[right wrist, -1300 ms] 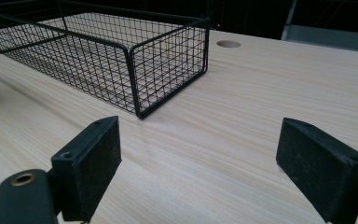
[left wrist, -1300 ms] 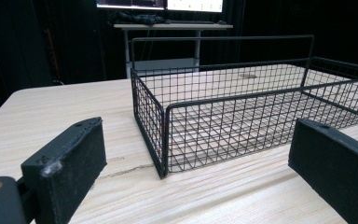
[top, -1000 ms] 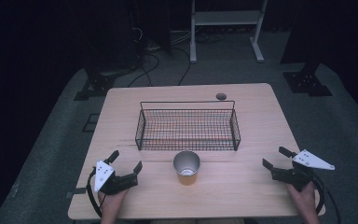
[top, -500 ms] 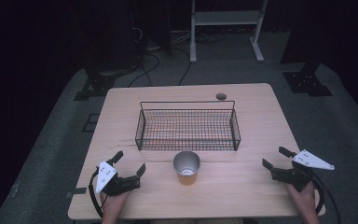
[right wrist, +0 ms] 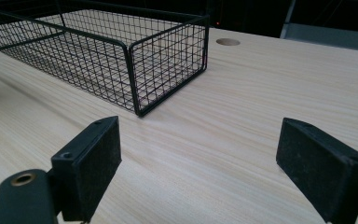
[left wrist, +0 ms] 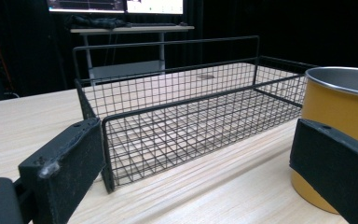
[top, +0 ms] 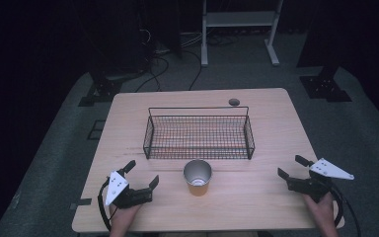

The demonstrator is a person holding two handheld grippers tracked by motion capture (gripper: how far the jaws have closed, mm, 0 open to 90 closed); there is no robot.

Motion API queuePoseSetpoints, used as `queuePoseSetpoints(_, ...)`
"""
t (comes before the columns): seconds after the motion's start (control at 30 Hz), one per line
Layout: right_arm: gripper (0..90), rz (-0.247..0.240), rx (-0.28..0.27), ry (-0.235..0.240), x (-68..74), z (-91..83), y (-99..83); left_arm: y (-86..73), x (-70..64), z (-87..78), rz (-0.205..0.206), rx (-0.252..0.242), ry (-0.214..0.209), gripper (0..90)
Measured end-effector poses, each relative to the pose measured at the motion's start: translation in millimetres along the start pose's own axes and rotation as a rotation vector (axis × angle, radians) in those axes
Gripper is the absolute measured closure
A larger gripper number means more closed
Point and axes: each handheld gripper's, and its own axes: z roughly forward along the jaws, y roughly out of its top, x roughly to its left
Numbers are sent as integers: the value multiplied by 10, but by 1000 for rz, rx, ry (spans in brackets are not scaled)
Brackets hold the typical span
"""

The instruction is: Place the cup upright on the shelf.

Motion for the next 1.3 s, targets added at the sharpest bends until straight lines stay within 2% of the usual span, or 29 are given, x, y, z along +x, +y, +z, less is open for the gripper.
queuePoseSetpoints(0.17, 129, -4, 1, -1, 1, 1, 0, 21, -63, 14, 5, 3, -24, 23)
queuePoseSetpoints(0.6, 129, -5, 1, 0, 1, 2, 0, 67, -285, 62, 62, 6, -91, 23)
queuePoseSetpoints(1.13, 129, -4, 2, 0, 0, 3, 0, 71, -398, 111, 79, 20, -166, 15)
queuePoseSetpoints(1.17, 129, -6, 2, 0, 1, 3, 1, 72, -419, 119, 88, 31, -186, 16)
queuePoseSetpoints(1.23, 128, -6, 2, 0, 2, 4, 1, 75, -430, 123, 91, 30, -190, 15)
queuePoseSetpoints(1.3, 129, -4, 2, -1, 0, 3, 1, 73, -452, 139, 82, 34, -220, 16)
